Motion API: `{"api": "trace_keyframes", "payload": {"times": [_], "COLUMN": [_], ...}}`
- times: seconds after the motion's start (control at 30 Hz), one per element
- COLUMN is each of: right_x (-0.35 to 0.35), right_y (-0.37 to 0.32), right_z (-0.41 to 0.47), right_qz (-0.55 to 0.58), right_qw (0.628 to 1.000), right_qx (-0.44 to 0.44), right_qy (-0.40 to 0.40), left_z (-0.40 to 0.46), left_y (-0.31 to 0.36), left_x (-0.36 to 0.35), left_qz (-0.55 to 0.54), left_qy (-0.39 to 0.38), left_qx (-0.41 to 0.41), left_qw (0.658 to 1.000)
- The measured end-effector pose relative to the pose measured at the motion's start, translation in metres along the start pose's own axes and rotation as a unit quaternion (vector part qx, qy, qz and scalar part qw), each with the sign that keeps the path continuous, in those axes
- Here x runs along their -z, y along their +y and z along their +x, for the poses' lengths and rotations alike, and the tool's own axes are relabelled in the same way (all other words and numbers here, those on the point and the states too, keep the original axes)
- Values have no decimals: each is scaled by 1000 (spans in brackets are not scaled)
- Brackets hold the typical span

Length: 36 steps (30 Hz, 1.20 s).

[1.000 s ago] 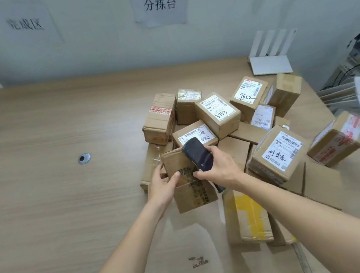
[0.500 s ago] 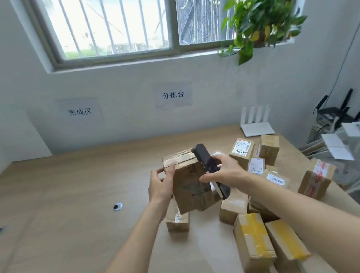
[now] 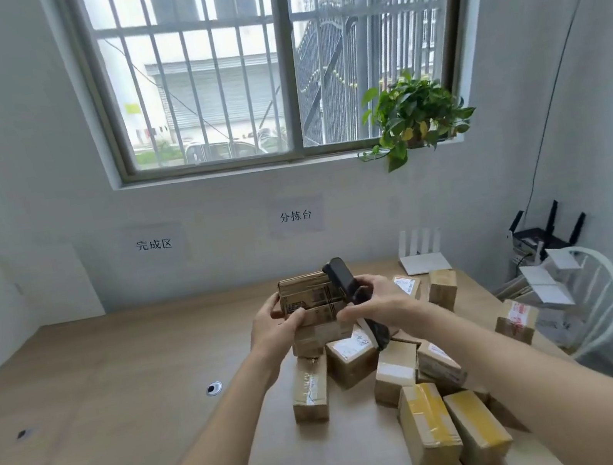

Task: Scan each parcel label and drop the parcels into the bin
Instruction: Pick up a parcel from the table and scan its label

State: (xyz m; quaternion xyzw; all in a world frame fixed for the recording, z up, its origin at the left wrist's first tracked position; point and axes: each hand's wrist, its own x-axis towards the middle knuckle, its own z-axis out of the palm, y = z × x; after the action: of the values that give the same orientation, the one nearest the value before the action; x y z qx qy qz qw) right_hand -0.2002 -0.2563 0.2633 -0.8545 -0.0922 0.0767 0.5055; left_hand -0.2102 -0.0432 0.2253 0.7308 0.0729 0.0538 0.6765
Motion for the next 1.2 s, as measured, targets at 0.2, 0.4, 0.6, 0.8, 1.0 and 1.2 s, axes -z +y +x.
{"api": "trace_keyframes", "payload": {"times": [0.2, 0.4, 0.6, 0.8, 1.0, 1.2], "right_x": [6, 23, 36, 48, 53, 58], "right_y": [-8, -12, -10, -17, -21, -22], "right_z": [-15, -19, -19, -28, -29, -28], "right_qz": [20, 11, 7, 7, -10, -33], "right_qw": [1000, 1000, 1000, 999, 999, 999], "right_qx": [15, 21, 19, 25, 26, 36], "right_qy": [-5, -7, 1, -19, -18, -9], "left_z": [-18, -20, -27, -31, -31, -28], "left_y": [7, 17, 23, 25, 35, 40], "left_x": [4, 2, -8, -14, -26, -33], "left_qz": [-10, -25, -21, -80, -86, -69], "left_qy": [0, 5, -20, -16, 33, 71], "left_qx": [-8, -23, -50, -35, -37, -45], "left_qw": [1000, 999, 998, 996, 995, 994]}}
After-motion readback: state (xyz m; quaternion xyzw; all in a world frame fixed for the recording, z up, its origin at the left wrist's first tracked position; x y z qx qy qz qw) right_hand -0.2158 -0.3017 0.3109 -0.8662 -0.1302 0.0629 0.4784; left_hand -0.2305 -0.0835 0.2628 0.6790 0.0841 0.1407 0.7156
